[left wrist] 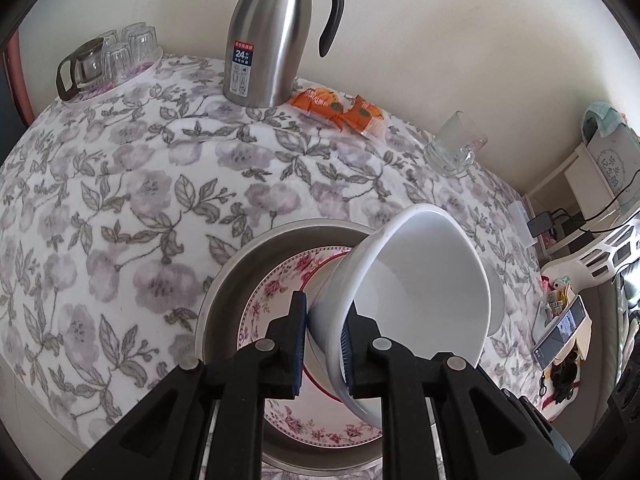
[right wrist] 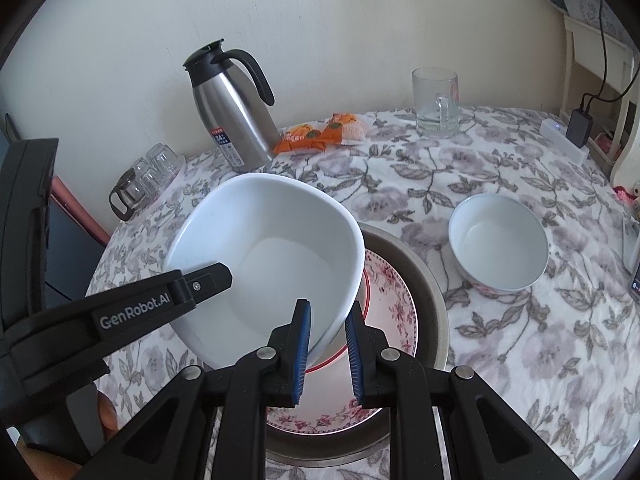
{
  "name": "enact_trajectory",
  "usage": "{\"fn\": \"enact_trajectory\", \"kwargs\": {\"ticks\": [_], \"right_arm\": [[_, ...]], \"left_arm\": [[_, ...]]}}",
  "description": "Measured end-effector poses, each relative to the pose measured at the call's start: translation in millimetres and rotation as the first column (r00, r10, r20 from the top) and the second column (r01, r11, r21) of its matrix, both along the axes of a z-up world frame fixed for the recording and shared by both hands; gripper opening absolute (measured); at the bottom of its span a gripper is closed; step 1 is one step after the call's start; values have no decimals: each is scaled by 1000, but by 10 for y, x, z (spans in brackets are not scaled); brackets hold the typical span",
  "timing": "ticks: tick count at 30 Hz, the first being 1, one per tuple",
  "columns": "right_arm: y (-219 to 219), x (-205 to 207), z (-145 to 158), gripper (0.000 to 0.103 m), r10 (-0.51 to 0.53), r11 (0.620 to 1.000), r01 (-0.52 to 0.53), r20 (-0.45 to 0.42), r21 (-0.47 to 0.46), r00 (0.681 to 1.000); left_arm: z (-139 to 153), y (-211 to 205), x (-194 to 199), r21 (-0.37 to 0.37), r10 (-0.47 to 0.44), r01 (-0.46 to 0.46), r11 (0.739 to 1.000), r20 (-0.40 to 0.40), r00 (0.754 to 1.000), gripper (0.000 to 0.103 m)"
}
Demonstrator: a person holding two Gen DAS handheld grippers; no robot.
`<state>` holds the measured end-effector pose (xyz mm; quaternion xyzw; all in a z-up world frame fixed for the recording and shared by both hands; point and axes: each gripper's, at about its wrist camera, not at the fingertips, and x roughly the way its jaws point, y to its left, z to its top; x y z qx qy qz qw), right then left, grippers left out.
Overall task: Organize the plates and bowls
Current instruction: 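Lift the white square bowl with both grippers and carry it over the basin, then lower the square bowl onto the strawberry bowl in the basin with both grippers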
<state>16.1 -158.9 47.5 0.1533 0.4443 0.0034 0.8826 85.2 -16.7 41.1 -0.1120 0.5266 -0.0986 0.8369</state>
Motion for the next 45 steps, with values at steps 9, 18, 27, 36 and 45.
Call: {"fn": "enact_trajectory", "kwargs": {"ticks": [9,18,27,36,45], "right_arm": [[-24,11,-43,19,-14,1000,14,-28,-2,1000],[-19,12,-39,19,-16,1000,16,-27,-8,1000],[-50,24,-63,19,-21,1000,21,-26,-1,999],[-96,43,-110,19,-32,999,33,-34,7,999],[-86,53,-101,19,-25,1000,25,-24,15,999]], "left_arm": [[-86,-17,23,-6,-12,12,1000,-38,999,18],[-159,-16,57,-27,-7,5,1000,-82,997,17],[-201,-45,73,-26,-15,12,1000,-99,995,18],[-169,-2,77,-45,-14,10,999,-99,995,24],[-61,139,85,-39,34,-35,999,-44,998,28]]}}
